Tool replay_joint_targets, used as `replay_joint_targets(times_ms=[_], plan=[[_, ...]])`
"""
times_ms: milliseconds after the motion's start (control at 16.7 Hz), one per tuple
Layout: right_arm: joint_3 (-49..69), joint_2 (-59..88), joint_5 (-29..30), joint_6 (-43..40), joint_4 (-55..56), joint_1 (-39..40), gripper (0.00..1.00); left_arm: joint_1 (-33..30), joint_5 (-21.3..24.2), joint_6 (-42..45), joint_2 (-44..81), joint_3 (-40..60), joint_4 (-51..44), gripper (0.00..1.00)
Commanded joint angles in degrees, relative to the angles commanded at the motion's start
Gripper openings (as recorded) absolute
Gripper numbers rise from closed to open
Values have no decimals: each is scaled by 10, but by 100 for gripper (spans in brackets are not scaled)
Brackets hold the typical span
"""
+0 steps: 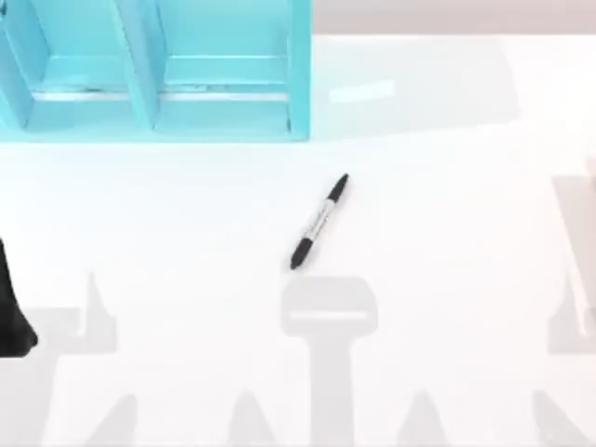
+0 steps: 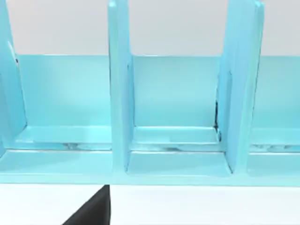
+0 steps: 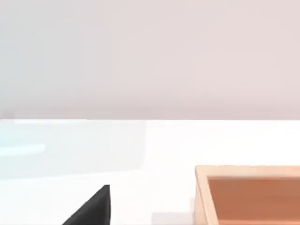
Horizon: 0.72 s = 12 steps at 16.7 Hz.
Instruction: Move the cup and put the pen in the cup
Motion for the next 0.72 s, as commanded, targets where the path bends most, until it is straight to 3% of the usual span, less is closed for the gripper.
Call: replay_joint_targets(times_ms=[360, 720], plan=[[60, 60, 0, -19, -54, -21, 100, 0, 0, 0, 0, 0, 0, 100], [298, 320, 2, -88, -248, -94, 100, 0, 0, 0, 0, 0, 0, 100]])
